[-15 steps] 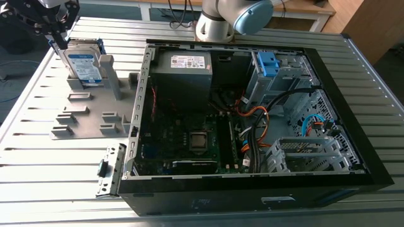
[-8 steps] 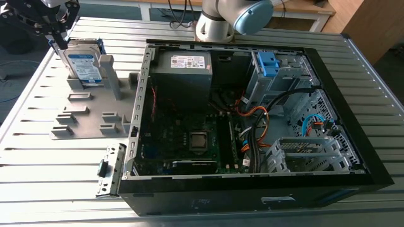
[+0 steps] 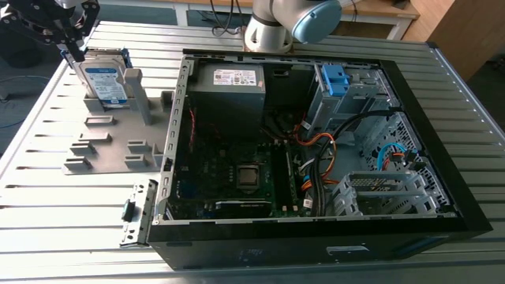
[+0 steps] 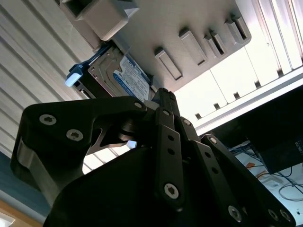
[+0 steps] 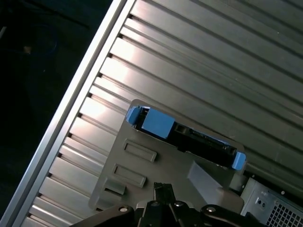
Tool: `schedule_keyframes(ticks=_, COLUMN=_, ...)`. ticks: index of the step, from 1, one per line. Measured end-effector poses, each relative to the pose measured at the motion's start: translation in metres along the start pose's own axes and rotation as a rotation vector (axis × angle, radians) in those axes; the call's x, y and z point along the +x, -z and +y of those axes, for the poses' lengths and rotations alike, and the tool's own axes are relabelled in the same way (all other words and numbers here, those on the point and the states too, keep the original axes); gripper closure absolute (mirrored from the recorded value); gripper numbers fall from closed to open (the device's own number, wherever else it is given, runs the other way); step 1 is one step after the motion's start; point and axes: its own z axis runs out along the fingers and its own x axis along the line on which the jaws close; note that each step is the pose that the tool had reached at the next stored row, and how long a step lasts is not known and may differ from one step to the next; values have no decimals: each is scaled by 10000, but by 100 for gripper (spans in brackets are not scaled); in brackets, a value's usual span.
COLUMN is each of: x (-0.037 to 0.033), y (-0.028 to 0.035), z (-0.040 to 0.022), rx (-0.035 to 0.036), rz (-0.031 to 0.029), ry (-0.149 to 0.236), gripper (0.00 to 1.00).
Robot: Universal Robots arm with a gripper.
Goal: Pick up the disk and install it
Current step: 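Pick up the disk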
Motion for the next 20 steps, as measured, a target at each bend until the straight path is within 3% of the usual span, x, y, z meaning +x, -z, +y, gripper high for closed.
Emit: schedule_keyframes(ticks=20, x=0, y=0, z=0, rx=-28, rz=8, ry=1011, gripper=89)
